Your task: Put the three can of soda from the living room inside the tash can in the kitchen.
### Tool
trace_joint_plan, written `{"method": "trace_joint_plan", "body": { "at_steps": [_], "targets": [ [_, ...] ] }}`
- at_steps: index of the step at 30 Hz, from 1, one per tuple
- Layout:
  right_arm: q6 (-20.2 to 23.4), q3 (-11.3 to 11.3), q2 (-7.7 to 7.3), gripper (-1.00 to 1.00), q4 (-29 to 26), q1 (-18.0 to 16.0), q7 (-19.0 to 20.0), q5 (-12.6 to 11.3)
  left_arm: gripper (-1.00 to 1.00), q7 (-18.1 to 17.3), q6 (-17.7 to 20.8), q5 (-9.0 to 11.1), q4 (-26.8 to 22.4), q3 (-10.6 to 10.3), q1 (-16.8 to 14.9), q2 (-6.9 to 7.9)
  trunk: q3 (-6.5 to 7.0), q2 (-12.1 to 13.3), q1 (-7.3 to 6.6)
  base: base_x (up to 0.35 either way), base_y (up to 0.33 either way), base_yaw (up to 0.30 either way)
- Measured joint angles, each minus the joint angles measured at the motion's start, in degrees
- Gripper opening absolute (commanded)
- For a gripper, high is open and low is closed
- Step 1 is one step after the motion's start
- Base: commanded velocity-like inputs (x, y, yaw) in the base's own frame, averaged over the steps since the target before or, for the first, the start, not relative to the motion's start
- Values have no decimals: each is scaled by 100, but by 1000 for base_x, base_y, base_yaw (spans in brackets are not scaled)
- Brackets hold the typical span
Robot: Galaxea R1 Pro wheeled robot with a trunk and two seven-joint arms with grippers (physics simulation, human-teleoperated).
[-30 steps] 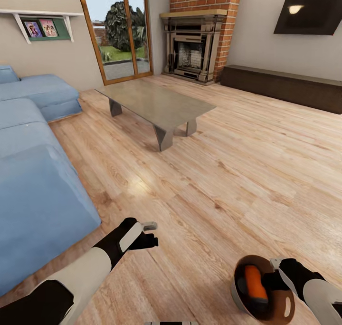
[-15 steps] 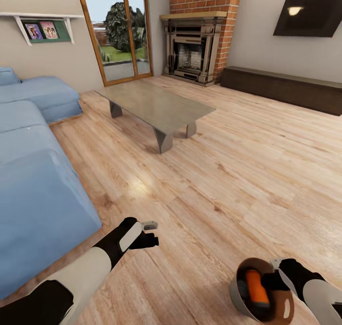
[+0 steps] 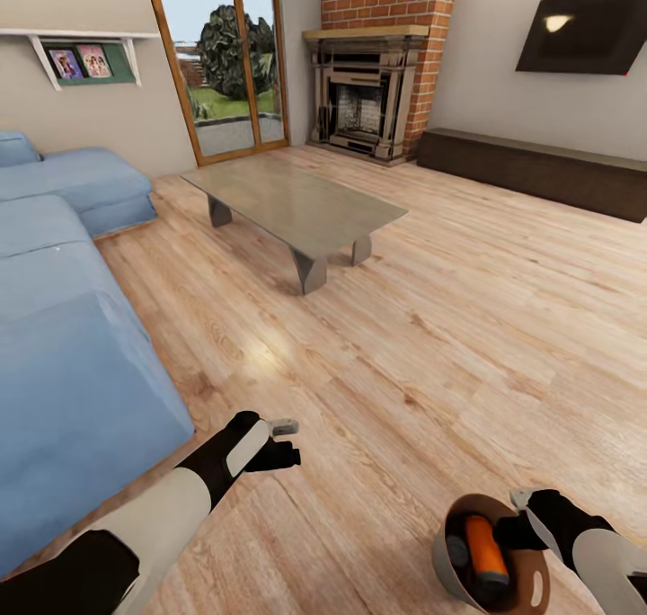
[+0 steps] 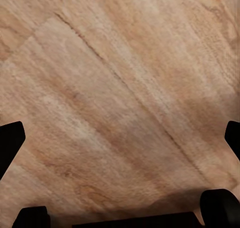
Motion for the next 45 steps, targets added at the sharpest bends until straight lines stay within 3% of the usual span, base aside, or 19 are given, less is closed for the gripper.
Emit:
{"method": "trace_joint_plan", "body": {
  "at_steps": [45],
  "targets": [
    [-6,0,10,100,-8,6,0,-1,100,0,0,-2,-55,-49,8,0,808,1805,-988,0,0,0]
  ]
}}
